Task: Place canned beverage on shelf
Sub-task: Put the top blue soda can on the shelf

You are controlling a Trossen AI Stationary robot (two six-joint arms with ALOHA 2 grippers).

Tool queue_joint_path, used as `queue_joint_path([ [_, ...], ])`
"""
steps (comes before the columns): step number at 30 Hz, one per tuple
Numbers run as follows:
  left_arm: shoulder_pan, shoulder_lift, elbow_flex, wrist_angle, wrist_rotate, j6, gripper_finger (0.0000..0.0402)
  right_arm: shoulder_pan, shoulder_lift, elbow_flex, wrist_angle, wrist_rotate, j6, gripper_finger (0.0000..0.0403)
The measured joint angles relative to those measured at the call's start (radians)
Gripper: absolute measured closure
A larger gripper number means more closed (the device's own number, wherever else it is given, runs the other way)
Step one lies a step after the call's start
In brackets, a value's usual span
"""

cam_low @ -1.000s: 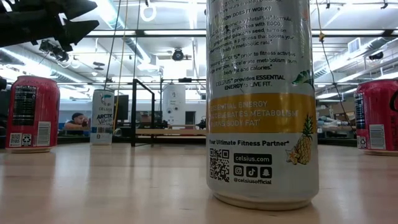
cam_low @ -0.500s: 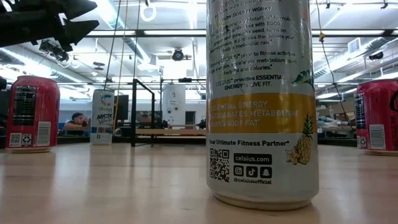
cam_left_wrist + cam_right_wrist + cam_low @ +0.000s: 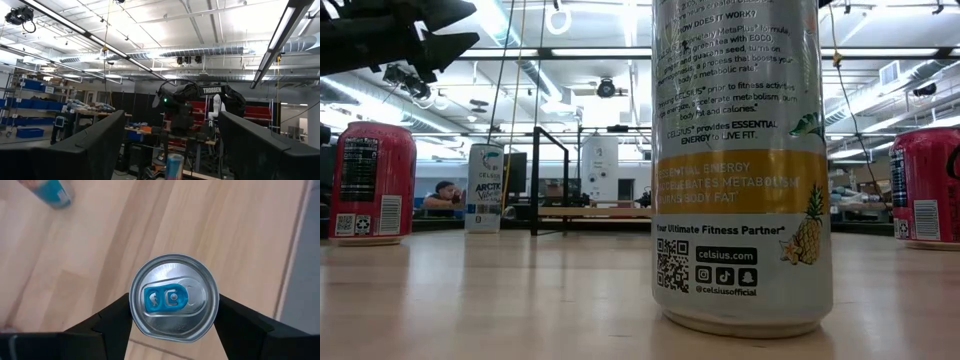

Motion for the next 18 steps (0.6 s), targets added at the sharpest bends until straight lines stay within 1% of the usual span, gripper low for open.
queue_joint_path([
  [2, 0.000, 0.000, 0.000, 0.000, 0.000, 0.001, 0.0081, 0.001, 0.001, -0.012, 0.024, 0.019, 0.001, 0.0146],
  [5, 0.000, 0.000, 0.000, 0.000, 0.000, 0.001, 0.0081, 0.001, 0.008, -0.011, 0.039, 0.018, 0.017, 0.0146],
  [11, 0.000, 0.000, 0.000, 0.000, 0.000, 0.001, 0.0081, 0.001, 0.010, -0.014, 0.083, 0.021, 0.111, 0.0144],
  [18, 0.000, 0.000, 0.000, 0.000, 0.000, 0.001, 0.0081, 0.001, 0.011, -0.014, 0.082, 0.025, 0.117, 0.0127],
])
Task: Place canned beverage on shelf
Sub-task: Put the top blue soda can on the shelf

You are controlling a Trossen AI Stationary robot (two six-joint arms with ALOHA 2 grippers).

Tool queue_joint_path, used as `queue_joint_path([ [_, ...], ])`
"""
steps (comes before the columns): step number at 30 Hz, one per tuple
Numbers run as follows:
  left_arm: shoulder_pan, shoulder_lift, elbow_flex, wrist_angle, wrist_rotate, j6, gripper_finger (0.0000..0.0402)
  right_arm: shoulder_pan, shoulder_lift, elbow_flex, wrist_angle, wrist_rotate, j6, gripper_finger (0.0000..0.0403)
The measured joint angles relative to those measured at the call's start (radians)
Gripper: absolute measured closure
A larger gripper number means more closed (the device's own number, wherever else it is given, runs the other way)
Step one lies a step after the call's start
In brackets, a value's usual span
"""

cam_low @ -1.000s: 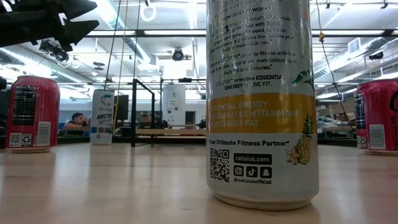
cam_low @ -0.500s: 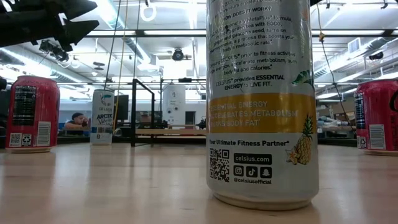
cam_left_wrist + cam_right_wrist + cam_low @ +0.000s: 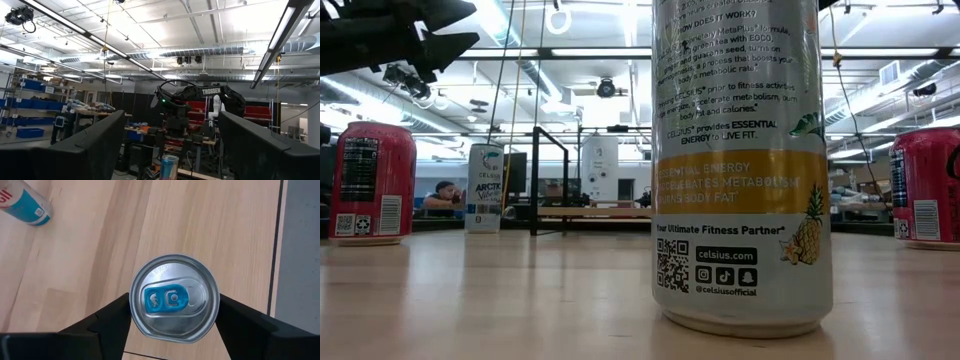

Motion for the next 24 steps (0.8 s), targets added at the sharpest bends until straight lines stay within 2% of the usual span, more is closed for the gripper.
queue_joint_path([
  [6, 0.000, 0.000, 0.000, 0.000, 0.000, 0.000, 0.0081, 0.000, 0.003, -0.003, 0.008, 0.048, 0.092, 0.0103],
  [12, 0.000, 0.000, 0.000, 0.000, 0.000, 0.000, 0.0081, 0.000, 0.003, 0.003, 0.005, 0.088, 0.093, 0.0080],
  [18, 0.000, 0.000, 0.000, 0.000, 0.000, 0.006, 0.0081, 0.004, 0.003, 0.034, -0.002, 0.085, 0.100, 0.0080],
  [24, 0.000, 0.000, 0.000, 0.000, 0.000, 0.009, 0.0081, 0.006, 0.002, 0.071, -0.005, 0.085, 0.189, 0.0080],
])
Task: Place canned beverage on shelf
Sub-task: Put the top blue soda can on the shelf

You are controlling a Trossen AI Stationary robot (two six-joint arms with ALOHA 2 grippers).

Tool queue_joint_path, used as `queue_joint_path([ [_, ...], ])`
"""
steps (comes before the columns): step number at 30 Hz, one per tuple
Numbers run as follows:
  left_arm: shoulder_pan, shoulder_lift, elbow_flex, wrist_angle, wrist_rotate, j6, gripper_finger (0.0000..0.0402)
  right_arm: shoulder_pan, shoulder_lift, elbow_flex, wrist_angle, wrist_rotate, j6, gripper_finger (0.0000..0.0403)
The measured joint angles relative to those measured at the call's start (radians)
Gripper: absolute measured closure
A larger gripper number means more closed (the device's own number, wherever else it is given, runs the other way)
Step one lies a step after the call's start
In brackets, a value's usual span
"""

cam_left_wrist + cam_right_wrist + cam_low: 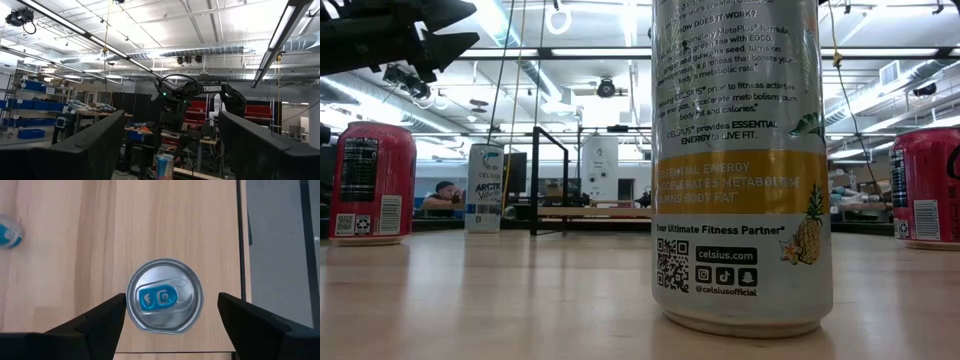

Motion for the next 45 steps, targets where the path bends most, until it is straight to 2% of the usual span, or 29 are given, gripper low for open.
queue_joint_path([
  [12, 0.000, 0.000, 0.000, 0.000, 0.000, -0.001, 0.0081, 0.027, 0.000, 0.003, -0.031, 0.002, 0.475, 0.0080],
  [22, 0.000, 0.000, 0.000, 0.000, 0.000, -0.002, 0.0081, 0.107, -0.001, 0.003, -0.003, 0.208, 0.647, 0.0082],
  [26, 0.000, 0.000, 0.000, 0.000, 0.000, -0.002, 0.0081, 0.116, -0.001, 0.003, 0.034, 0.234, 0.727, 0.0082],
  [35, 0.000, 0.000, 0.000, 0.000, 0.000, -0.002, 0.0081, 0.118, 0.000, -0.018, 0.035, 0.233, 0.808, 0.0082],
  [45, 0.000, 0.000, 0.000, 0.000, 0.000, -0.001, 0.0081, 0.127, 0.001, -0.027, 0.042, 0.259, 0.761, 0.0096],
])
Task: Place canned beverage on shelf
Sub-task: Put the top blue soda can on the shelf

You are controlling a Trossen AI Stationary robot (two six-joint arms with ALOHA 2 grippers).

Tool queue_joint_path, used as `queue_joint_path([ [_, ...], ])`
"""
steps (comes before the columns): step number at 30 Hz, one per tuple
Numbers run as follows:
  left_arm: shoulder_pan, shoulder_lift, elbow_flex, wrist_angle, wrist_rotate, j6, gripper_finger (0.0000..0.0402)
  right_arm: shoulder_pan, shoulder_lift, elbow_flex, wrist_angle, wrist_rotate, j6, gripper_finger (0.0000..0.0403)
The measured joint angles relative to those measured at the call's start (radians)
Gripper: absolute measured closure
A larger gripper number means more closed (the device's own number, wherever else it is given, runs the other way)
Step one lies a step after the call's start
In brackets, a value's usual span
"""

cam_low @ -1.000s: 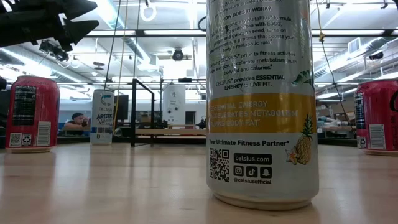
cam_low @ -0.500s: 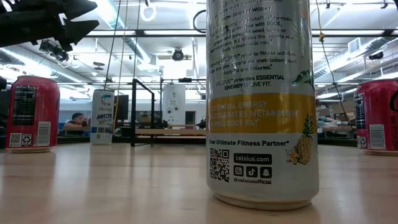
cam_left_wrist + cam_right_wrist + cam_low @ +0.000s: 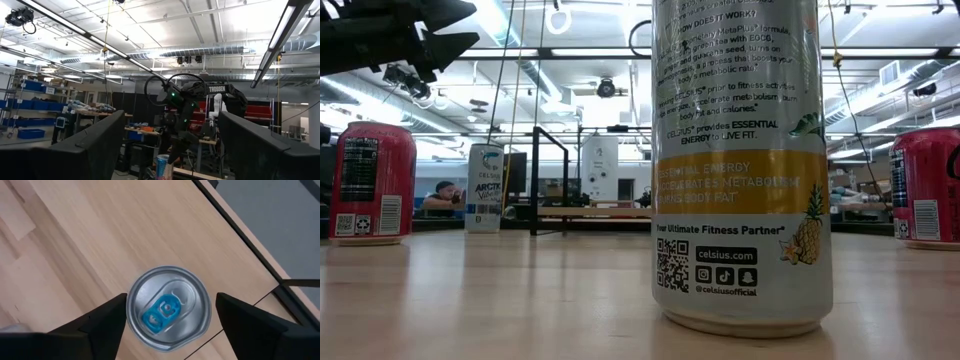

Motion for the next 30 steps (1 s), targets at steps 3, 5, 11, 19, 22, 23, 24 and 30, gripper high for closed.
queue_joint_path([
  [3, 0.000, 0.000, 0.000, 0.000, 0.000, 0.000, 0.0081, 0.000, 0.000, 0.000, -0.001, 0.000, -0.028, 0.0120],
  [5, 0.000, 0.000, 0.000, 0.000, 0.000, 0.000, 0.0081, -0.001, 0.000, 0.000, 0.000, -0.003, -0.050, 0.0142],
  [11, 0.000, 0.000, 0.000, 0.000, 0.000, 0.000, 0.0081, -0.029, 0.000, 0.000, -0.006, -0.038, -0.161, 0.0157],
  [19, 0.000, 0.000, 0.000, 0.000, 0.000, 0.000, 0.0081, -0.096, 0.000, 0.002, -0.029, -0.120, -0.446, 0.0155],
  [22, 0.000, 0.000, 0.000, 0.000, 0.000, 0.000, 0.0081, -0.115, 0.000, 0.002, -0.022, -0.120, -0.564, 0.0154],
  [23, 0.000, 0.000, 0.000, 0.000, 0.000, 0.000, 0.0081, -0.123, 0.000, 0.002, -0.022, -0.123, -0.605, 0.0154],
  [24, 0.000, 0.000, 0.000, 0.000, 0.000, 0.000, 0.0081, -0.131, 0.000, 0.002, -0.022, -0.128, -0.643, 0.0154],
  [30, 0.000, 0.000, 0.000, 0.000, 0.000, 0.000, 0.0081, -0.181, 0.000, 0.001, -0.025, -0.168, -0.803, 0.0154],
])
